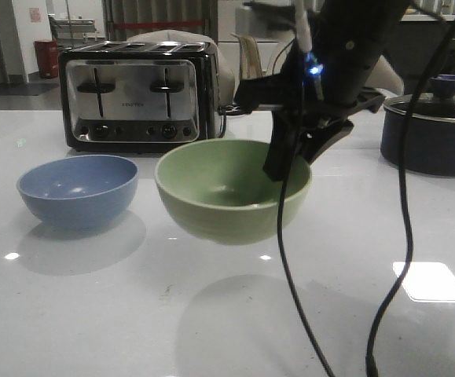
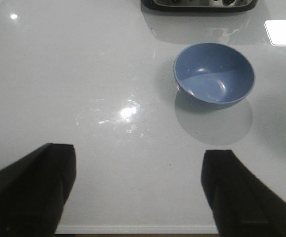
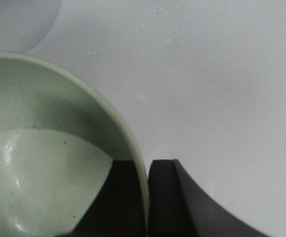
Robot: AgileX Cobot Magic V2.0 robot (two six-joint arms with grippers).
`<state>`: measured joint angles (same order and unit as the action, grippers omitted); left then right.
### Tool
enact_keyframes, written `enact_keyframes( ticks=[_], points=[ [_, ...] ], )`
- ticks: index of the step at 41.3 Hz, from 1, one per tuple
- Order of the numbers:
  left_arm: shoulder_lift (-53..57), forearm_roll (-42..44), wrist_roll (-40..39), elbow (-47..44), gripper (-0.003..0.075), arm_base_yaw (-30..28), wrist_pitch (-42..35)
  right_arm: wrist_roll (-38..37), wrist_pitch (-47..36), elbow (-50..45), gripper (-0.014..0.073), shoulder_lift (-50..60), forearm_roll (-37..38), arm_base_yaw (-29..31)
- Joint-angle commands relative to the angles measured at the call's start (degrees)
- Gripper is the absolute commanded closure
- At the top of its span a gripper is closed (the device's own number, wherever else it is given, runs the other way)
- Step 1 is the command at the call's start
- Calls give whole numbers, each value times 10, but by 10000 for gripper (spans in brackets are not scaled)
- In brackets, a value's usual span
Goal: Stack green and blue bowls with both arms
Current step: 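Grasp the pale green bowl rim with the right gripper, then set the green bowl down at table center, release, withdraw right gripper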
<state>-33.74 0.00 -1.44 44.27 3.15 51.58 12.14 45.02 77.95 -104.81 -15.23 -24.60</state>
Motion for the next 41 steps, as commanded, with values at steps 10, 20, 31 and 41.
enact_keyframes(
  ticks=[10,20,31,41],
  points=[
    [-5,-4,0,18,140,1,-41,4,-49,17,210,-12,-7,0],
    [-5,-4,0,18,140,1,-41,4,-14,40,98,32,-4,-3],
    [-5,-4,0,18,140,1,-41,29,-18,-25,98,195,41,-58],
    [-5,-4,0,18,140,1,-41,11,-15,-133,98,349,64,-77]
  ],
)
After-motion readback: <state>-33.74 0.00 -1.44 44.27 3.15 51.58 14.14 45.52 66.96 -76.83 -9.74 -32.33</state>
